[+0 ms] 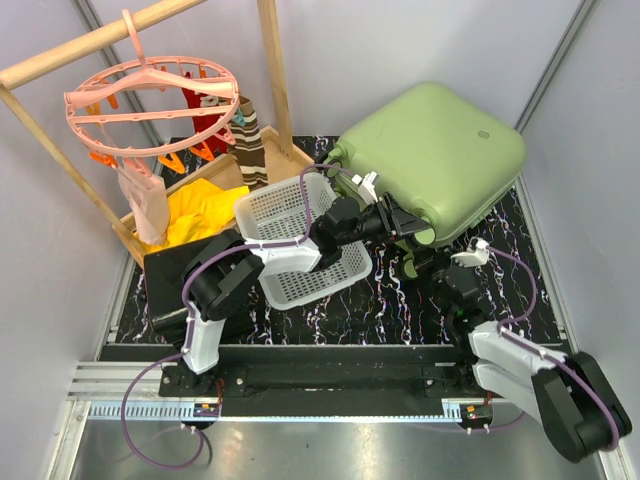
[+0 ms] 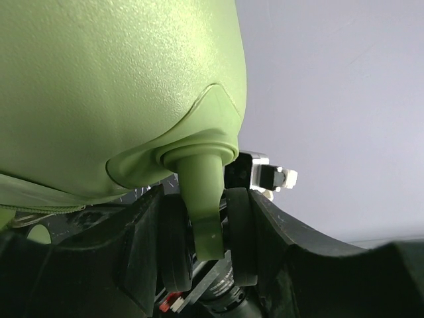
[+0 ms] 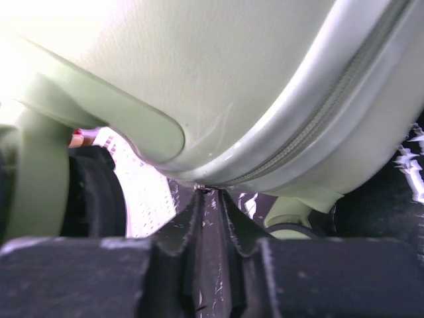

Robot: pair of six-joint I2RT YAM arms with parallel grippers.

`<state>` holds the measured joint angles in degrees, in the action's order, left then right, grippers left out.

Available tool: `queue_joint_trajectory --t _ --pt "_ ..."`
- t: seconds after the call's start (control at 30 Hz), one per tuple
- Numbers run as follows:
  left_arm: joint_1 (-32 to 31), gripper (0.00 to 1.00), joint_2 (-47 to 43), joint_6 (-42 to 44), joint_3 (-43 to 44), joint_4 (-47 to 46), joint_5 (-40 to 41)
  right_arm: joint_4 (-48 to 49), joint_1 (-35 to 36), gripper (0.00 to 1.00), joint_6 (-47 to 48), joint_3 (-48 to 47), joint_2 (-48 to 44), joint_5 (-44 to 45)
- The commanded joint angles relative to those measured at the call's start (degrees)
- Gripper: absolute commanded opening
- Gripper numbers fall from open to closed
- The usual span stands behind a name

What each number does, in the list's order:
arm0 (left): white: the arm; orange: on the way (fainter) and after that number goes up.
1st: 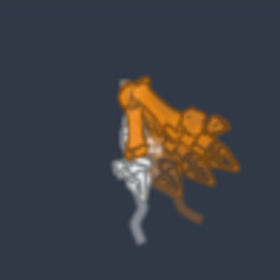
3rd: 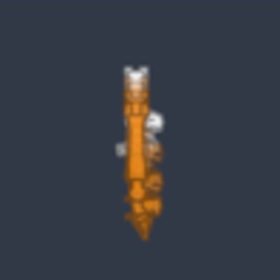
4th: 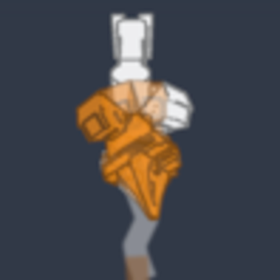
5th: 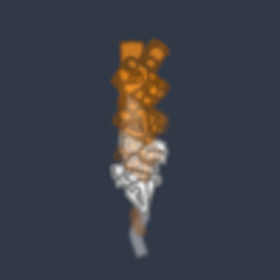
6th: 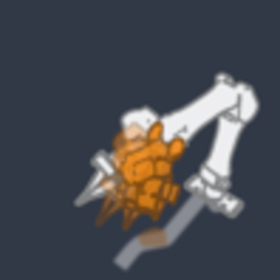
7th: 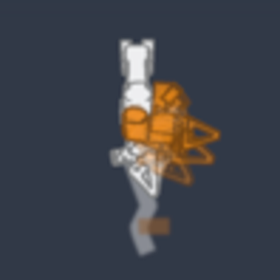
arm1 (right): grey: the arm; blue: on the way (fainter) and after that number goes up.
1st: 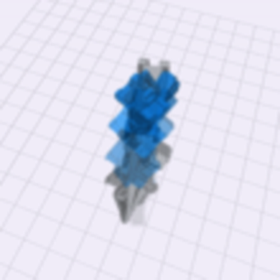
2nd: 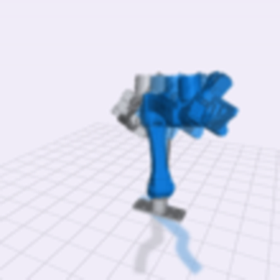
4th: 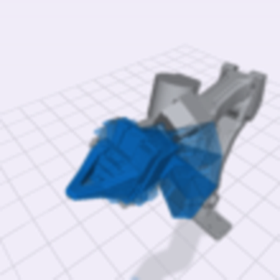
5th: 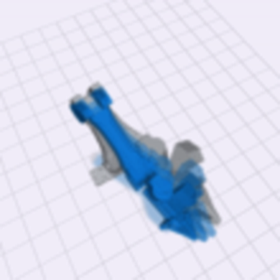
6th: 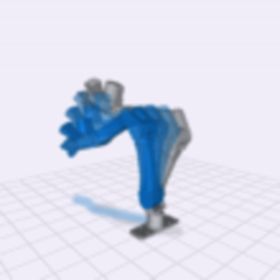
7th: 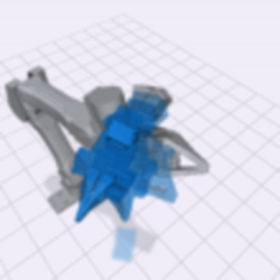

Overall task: Open, take out, and arrange the luggage
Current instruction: Unzip the luggage

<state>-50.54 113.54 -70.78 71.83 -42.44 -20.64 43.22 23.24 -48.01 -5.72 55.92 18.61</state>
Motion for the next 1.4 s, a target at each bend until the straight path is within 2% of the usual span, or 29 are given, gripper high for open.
queue_joint_trajectory --t 0.0,0.03,0.2,0.33,0.37,0.5,0.57,0.6,0.67,1.0,1.37 --pt "-1.93 0.0 -8.42 -2.08 1.21 -23.48 -6.52 -15.77 -1.1 0.14 0.1 -3.6 -8.62 17.15" --pt "-1.4 0.0 -8.68 -2.08 0.86 -23.74 -6.43 -19.98 -1.1 0.13 0.63 -3.69 -12.73 19.16" --pt "-0.96 0.0 -8.95 -1.2 0.85 -22.69 -6.51 -23.88 -1.1 0.14 4.85 -2.02 -23.04 21.12" --pt "-0.96 0.0 -7.98 -2.34 2.34 -23.3 -7.3 -20.21 -1.1 0.23 7.31 -0.53 -24.72 14.64" --pt "-1.05 0.0 -7.89 -2.6 2.96 -23.31 -7.48 -19.24 -1.1 0.28 7.4 -0.18 -24.28 13.05" --pt "-1.22 0.0 -7.98 -1.73 3.84 -22.17 -7.74 -14.84 -1.1 0.38 9.07 0.09 -19.55 6.71" --pt "-1.49 0.0 -7.89 -1.46 4.28 -21.64 -7.92 -11.94 -1.01 0.4 10.48 -0.08 -15.77 2.93" --pt "-1.57 0.0 -7.8 -1.38 4.45 -21.55 -8.01 -10.54 -1.1 0.48 10.65 0.35 -14.62 1.62" --pt "-1.75 0.0 -7.54 -1.55 4.89 -21.46 -8.1 -4.92 -0.92 0.5 10.57 1.23 -11.28 -0.85" --pt "-2.45 0.0 -6.92 -2.34 6.04 -21.37 -8.36 10.46 1.1 0.5 12.41 2.02 0.23 -4.29" --pt "-2.45 0.0 -6.22 -3.66 6.3 -22.43 -9.24 15.13 4.44 0.5 13.73 0.62 7.27 -0.42"
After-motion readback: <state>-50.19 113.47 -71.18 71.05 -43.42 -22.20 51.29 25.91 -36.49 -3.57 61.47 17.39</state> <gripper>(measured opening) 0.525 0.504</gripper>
